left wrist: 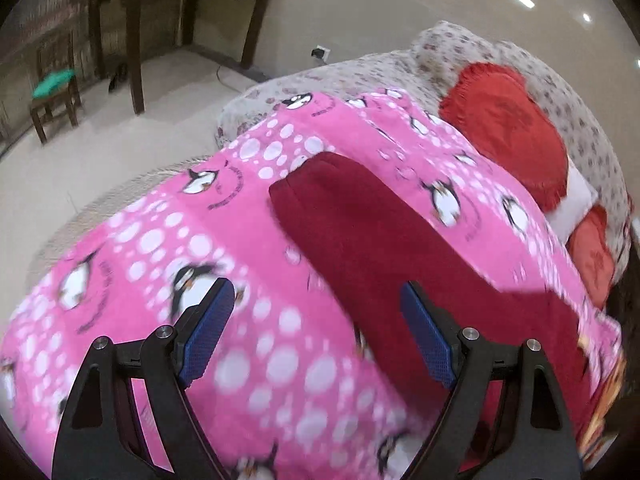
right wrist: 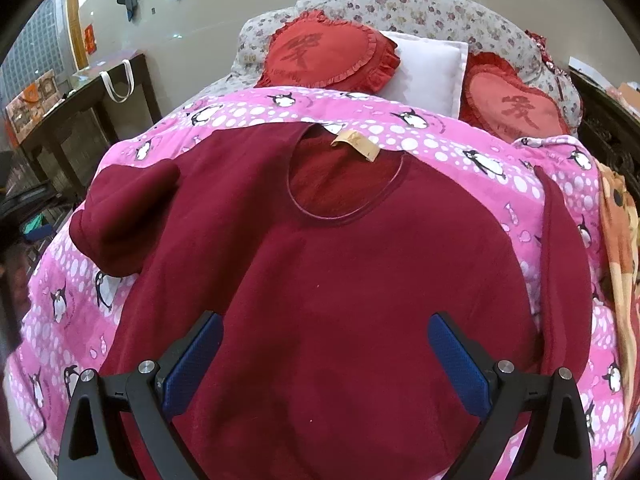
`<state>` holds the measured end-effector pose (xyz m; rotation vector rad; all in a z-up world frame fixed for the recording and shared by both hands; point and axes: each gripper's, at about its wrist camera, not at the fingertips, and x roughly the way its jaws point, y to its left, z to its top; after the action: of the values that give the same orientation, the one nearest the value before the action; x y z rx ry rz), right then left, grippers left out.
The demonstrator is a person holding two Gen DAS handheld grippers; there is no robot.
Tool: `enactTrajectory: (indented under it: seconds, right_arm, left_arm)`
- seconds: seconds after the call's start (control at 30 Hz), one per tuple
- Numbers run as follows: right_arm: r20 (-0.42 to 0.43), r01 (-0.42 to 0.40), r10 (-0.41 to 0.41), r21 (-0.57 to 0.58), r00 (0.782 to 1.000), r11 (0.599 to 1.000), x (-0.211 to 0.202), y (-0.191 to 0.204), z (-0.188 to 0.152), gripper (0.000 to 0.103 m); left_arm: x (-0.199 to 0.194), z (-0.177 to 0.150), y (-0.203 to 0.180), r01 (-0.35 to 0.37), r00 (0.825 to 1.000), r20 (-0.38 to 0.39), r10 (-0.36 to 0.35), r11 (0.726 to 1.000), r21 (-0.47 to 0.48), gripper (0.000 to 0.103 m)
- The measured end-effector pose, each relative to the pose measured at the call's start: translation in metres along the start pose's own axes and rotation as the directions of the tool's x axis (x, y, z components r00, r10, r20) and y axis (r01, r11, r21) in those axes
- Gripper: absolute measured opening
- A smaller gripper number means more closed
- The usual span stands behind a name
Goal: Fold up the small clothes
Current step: 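Grasp the sleeve with the left tool, fold it across the body, release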
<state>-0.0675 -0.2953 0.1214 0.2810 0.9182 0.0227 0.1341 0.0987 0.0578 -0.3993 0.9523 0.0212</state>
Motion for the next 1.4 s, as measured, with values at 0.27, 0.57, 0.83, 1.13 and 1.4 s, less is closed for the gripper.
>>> enactTrajectory:
  seconds: [0.27, 0.57, 0.83, 1.13, 1.4]
  right_arm:
    - [-0.013, -0.006, 0.006, -0.007, 1.000, 1.000, 0.004, 0.003, 0.000, 0.101]
    - [-0.002, 0.003, -0.003, 0.031, 1.000, 1.000, -0.001, -0.012, -0.004, 0.101]
    - [0.040, 0.007, -0.012, 0.125, 0.999, 0.992, -0.017, -0.046, -0.002, 0.101]
    - [0.064, 0.051, -0.065, 0.200, 0.996, 0.979, -0.042, -0.090, -0.008, 0.101]
    - [0.039, 0.055, -0.072, 0.335, 0.997, 0.941, -0.051, -0.143, -0.024, 0.102]
  left_arm:
    - [0.038, 0.020, 0.009, 0.076, 0.997, -0.007, -0.078, 0.986, -0.148, 0.063]
    - [0.023, 0.032, -0.020, 0.103, 0.995, -0.013, -0.103, 0.995, -0.018, 0.007]
    - [-0.114, 0.015, -0.126, 0.377, 0.917, 0.029, -0.397, 0.889, 0.260, 0.007]
    - [-0.127, -0.098, -0.244, 0.591, 0.805, -0.232, -0.546, 0.699, 0.402, 0.007]
    - [-0.073, -0.208, -0.295, 0.544, 0.838, -0.376, -0.395, 0.652, 0.528, 0.018]
